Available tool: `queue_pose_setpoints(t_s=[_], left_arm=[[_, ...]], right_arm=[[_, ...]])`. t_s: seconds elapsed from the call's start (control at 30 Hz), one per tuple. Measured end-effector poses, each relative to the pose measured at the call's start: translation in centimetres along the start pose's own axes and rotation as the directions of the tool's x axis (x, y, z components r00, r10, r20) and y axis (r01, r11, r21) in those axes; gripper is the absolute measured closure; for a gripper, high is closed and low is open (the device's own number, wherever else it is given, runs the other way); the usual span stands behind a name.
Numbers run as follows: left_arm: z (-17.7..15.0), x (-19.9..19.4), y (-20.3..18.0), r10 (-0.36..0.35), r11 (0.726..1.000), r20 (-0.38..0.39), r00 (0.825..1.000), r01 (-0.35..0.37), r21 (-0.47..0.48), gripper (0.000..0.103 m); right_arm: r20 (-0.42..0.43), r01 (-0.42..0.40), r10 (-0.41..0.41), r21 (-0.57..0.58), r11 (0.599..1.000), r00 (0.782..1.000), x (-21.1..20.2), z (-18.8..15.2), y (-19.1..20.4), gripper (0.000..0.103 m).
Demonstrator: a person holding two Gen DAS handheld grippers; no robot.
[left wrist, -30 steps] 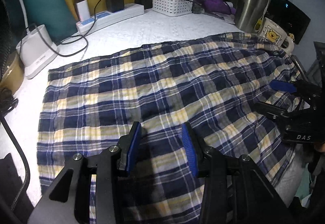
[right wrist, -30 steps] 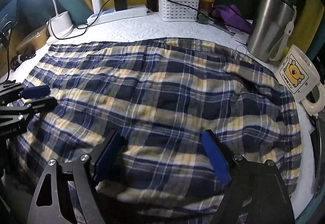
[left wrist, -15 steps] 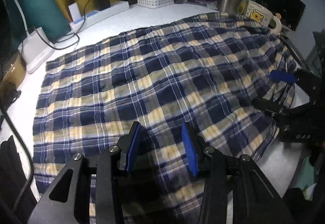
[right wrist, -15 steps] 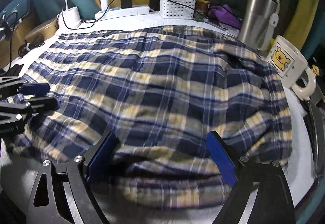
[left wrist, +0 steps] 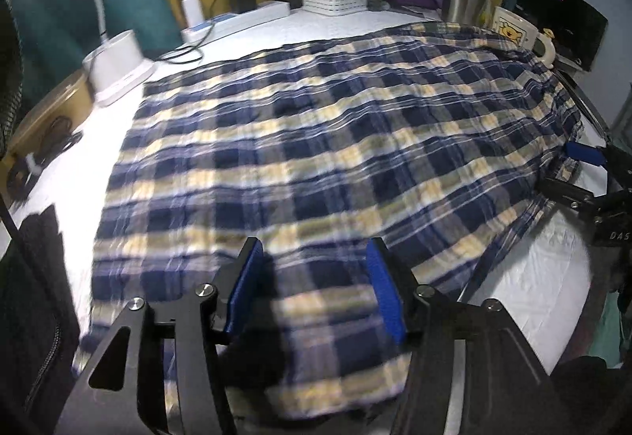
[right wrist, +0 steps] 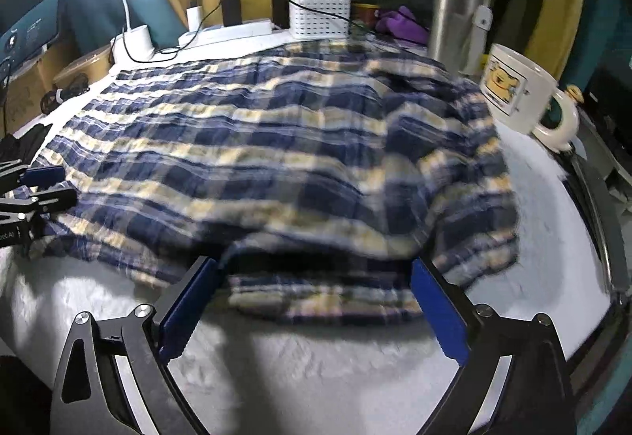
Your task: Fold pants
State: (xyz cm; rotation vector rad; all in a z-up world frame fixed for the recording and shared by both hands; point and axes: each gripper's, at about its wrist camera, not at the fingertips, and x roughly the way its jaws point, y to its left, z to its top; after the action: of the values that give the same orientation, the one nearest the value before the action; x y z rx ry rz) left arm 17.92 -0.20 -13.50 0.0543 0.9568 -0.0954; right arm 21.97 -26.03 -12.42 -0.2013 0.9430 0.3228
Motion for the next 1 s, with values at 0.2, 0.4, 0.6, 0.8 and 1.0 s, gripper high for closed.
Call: queue_pose_setpoints(t_s=[0.2,0.4,0.6,0.8,1.0], left_arm=[[-1.3,-1.3,0.2,0.001,1.000,-0.004,1.000,-0.001,-0.022,0.047],[-1.4,-3.9,0.5,-0.022,0.999,0.070,0.997,0.025,-0.047,0.047],[-0.7,-4.7,2.1,0.020,0.996,0.095,0.995,-0.012,-0.092,0.047],[0.1,-4.9,4.9,0.083,0.985,0.104,0.991,-0.066,-0.157,0.047],[0.7,-4.1,6.7,0.120,0.975,0.078,0.990,-0.103,-0.197,0.047]], right_arm=[[-0.016,0.041,-0.040,0.063,0.997,0.999,-1.1,-1.7,-1.7,0.000],[0.015,-0.006,0.004,0.186,0.983,1.000,-2.6,-3.0,-3.6,0.000],[0.037,-0.067,0.061,0.224,0.972,0.997,-2.8,-3.0,-3.8,0.000],[0.056,-0.121,0.111,0.237,0.964,0.992,-1.9,-1.6,-4.0,0.000],[0.075,-0.152,0.137,0.271,0.951,0.988,-0.6,0.0,-5.0,0.000]])
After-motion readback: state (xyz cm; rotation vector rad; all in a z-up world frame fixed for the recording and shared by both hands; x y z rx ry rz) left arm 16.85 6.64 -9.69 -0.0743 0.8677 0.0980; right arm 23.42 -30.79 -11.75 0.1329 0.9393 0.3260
